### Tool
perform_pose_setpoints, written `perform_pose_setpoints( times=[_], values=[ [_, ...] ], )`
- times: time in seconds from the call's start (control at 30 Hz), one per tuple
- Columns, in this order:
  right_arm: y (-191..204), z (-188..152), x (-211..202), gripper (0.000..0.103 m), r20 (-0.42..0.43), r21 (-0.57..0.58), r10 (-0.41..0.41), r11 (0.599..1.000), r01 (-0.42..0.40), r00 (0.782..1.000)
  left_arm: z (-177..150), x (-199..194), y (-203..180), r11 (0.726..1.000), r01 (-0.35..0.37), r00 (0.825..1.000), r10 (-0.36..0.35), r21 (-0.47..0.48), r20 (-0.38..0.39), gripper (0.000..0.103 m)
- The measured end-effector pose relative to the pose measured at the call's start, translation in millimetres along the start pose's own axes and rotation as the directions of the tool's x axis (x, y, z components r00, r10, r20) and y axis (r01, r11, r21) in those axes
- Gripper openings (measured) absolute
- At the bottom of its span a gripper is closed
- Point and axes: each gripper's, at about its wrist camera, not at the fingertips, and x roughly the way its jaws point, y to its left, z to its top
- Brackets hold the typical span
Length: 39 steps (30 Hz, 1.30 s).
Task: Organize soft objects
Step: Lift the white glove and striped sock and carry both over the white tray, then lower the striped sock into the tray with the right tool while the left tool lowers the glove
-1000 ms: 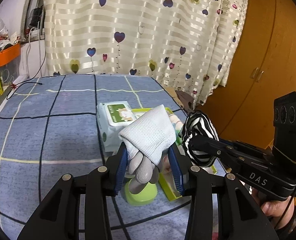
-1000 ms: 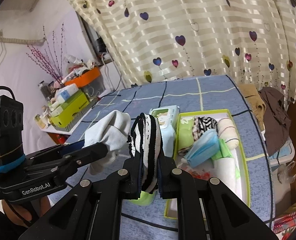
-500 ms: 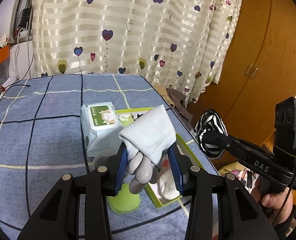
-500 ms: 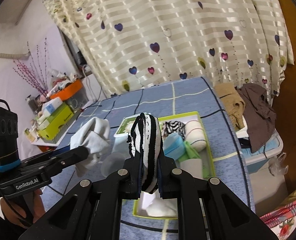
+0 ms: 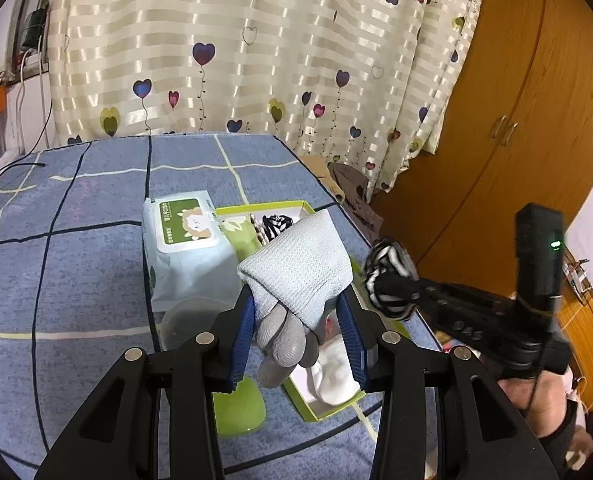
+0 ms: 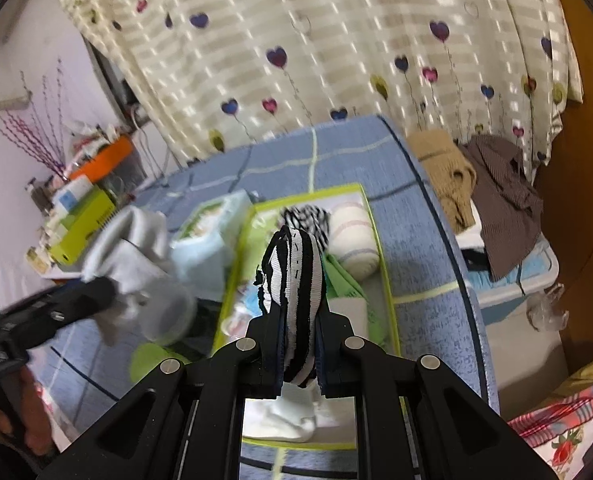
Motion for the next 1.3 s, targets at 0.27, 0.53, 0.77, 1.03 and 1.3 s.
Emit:
perform_pose_setpoints(
  times=[0.27, 0.53, 0.77, 1.03, 1.3],
  values=[
    [-17, -4, 40, 0.012, -0.071, 0.016, 0.0, 1.0, 0.001, 0.997, 3, 16, -4, 1.0, -0.002, 1.0, 0.002, 0.007, -0.029, 0.042],
    [-25, -6, 49, 0.038, -0.093, 0.022, -0.001, 1.0, 0.003, 0.996, 5, 29, -10, 1.0, 0.002, 0.999, -0.001, 0.017, -0.05, 0.042],
    [-17, 0, 25, 0.039, -0.04, 0.004, 0.013, 1.0, -0.013, 0.999, 7, 31, -16, 0.999, 0.015, 0.999, -0.013, 0.028, -0.05, 0.042],
    [-17, -3, 9, 0.039, -0.024, 0.0, -0.009, 1.0, 0.009, 1.0, 6, 47, -26, 0.998, 0.032, 0.996, -0.028, 0.045, -0.081, 0.042],
    [-22, -6, 1, 0.039, -0.017, -0.01, -0.034, 0.999, 0.034, 0.999, 4, 66, -33, 0.998, 0.034, 0.993, -0.027, 0.058, -0.117, 0.042]
  ],
)
